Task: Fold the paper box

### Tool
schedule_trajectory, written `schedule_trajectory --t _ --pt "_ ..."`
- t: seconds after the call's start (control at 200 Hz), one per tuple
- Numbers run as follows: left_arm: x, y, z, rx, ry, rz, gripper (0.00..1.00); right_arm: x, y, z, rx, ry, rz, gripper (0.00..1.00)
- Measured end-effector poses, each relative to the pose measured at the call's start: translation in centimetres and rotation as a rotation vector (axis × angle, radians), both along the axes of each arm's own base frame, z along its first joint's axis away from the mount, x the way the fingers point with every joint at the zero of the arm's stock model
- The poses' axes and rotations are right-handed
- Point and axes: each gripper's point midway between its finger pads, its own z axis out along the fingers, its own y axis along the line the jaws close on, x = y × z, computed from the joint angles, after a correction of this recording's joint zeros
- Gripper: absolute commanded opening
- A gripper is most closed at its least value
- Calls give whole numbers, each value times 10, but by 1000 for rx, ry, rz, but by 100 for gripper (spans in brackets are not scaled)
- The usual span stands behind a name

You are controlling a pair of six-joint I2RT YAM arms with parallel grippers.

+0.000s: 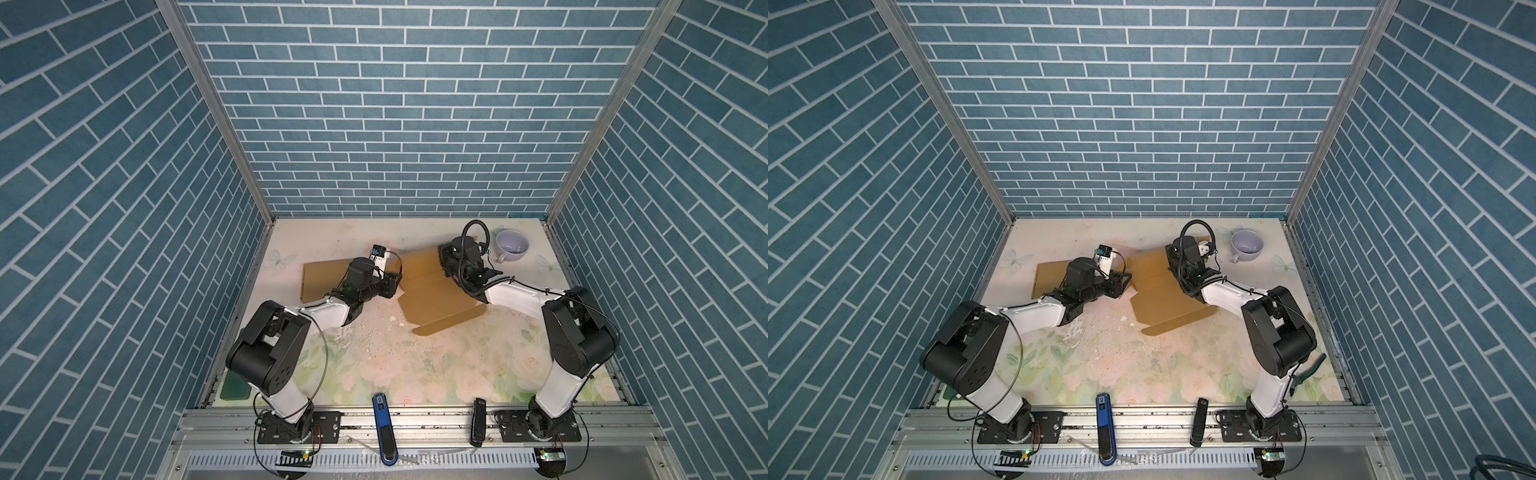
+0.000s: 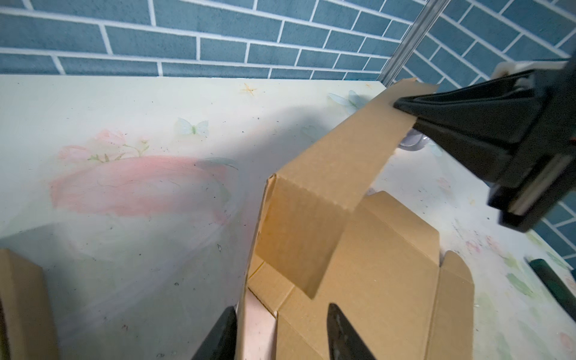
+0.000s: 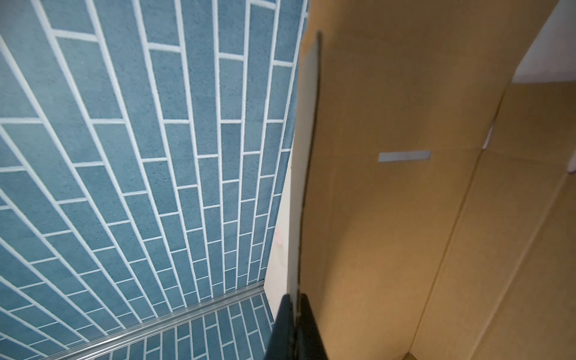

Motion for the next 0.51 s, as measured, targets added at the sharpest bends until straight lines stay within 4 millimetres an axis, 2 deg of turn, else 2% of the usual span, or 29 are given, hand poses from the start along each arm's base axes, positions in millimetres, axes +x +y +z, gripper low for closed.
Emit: schedule_trajectory --t 0.115,0.24,0.375,0.505 --pt "-7 15 16 10 -13 -1 48 -3 -1 0 -1 -3 1 0" --pt "-9 47 23 44 -15 39 47 -4 -2 0 -1 -6 2 0" --pt "-5 76 19 77 -3 96 46 -6 -2 0 2 -10 3 0" --pt "4 84 0 123 36 108 40 -6 -2 0 -1 -12 7 0"
